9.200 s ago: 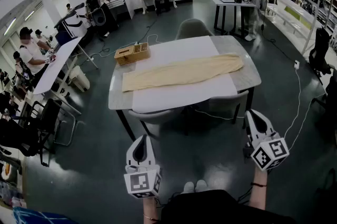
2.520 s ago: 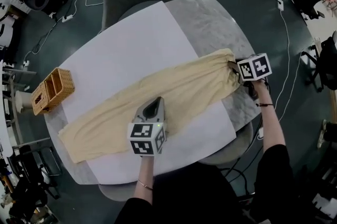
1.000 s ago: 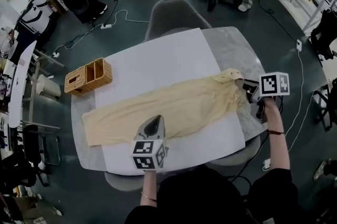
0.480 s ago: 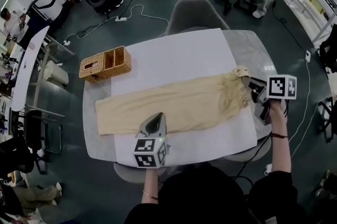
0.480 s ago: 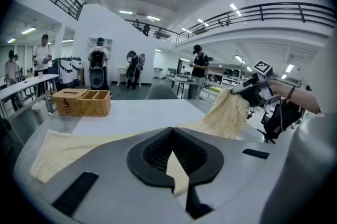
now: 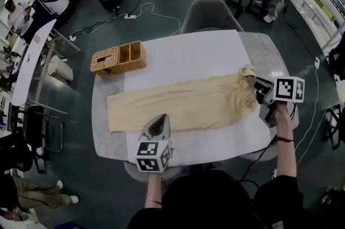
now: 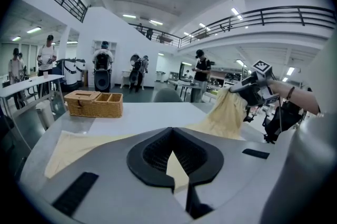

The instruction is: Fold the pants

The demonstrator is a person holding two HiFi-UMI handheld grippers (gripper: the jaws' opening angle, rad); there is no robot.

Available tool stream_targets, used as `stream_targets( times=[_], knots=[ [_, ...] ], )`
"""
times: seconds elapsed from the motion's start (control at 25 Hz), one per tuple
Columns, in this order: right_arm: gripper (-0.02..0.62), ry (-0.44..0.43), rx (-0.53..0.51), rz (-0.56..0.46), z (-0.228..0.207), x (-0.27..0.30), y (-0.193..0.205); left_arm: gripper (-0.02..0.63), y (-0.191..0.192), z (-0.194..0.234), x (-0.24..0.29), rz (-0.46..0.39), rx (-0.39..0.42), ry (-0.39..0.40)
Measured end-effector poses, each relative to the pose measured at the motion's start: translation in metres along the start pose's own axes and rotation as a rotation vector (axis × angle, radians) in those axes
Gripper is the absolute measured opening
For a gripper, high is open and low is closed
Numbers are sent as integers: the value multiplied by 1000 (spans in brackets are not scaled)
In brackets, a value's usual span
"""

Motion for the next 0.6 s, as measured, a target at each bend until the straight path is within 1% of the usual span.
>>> stream_targets(
  times=[0.04,0.08,0.16,0.2,0.28,0.4,0.52,0.6],
  knots=[
    [57,14,-5,-1,4,-1,1,8,1,3,-3,-2,-1,-2],
    [57,7,-6,-6,9,1,1,8,1,7,-7,-4,-2,-4],
    [57,-42,2,-26,27,9,4,8,4,18,-14,-9,-5,-6],
    [57,-46,0,-33,36,14,7,8,6,26,-18,-13,-5,-6],
    [57,-26,-11,-40,51,24,14,8,12,45,-26,-19,-6,-5],
    [57,-93,-4,-55,85,44,24,8,19,70,-38,-29,-6,-5],
    [57,-94,-8,-58,101,49,30,8,21,80,-49,-34,-7,-7],
    [57,-68,-15,-54,103,45,30,8,19,78,-54,-36,-7,-11]
  ],
)
Point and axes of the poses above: the fingertips, and each gripper's own axes: x forward along the fingers, z to its left, y out of its underside, the point moved 2 cm from there along -x, backward along the fingers
